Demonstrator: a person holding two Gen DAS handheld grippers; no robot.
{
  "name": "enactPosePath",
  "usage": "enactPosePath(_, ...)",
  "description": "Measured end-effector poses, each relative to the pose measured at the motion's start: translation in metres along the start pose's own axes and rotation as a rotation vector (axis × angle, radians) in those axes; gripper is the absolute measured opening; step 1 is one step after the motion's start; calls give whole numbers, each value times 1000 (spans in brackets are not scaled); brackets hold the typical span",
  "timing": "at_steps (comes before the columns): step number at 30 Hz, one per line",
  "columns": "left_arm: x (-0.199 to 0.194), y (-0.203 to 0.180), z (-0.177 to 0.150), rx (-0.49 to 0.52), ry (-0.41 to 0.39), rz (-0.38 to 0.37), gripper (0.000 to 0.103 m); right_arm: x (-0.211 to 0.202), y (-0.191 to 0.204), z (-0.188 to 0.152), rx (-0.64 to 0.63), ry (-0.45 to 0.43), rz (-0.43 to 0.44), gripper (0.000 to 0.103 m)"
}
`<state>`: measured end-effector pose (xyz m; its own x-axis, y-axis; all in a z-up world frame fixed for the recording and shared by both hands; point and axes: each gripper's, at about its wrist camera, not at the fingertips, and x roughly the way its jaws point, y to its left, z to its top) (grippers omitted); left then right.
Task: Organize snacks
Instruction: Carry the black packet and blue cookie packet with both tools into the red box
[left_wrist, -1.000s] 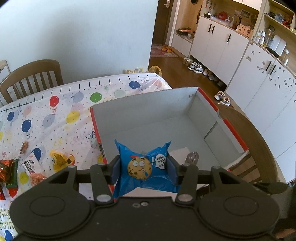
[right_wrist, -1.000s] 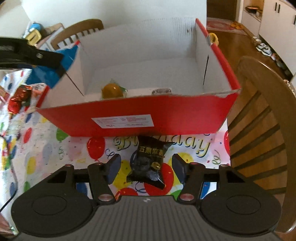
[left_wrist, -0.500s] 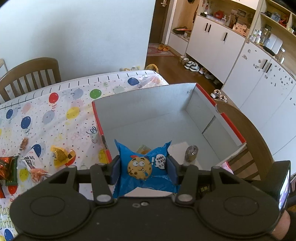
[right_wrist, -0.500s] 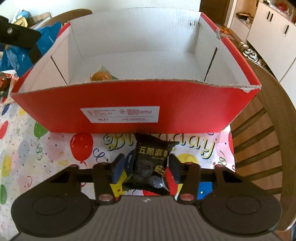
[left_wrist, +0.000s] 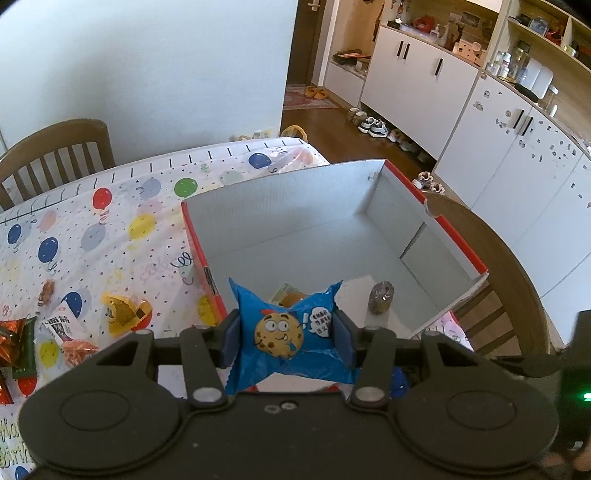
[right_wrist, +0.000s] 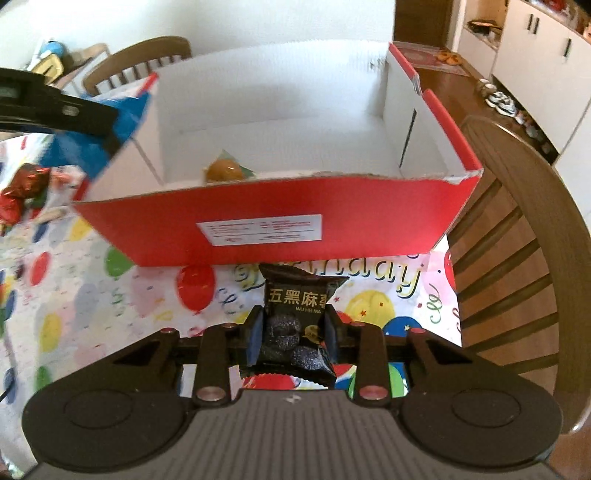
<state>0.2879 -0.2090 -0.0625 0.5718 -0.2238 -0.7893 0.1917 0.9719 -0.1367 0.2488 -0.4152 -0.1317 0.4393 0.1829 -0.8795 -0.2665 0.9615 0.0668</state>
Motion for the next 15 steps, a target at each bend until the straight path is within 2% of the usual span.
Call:
enactPosePath(8, 2, 2, 4, 7, -10, -26, 50, -57, 12, 24, -84, -64, 36, 32)
enactPosePath(15, 4, 2, 9, 8, -16, -30, 50, -61, 10, 57, -98, -129, 13, 32)
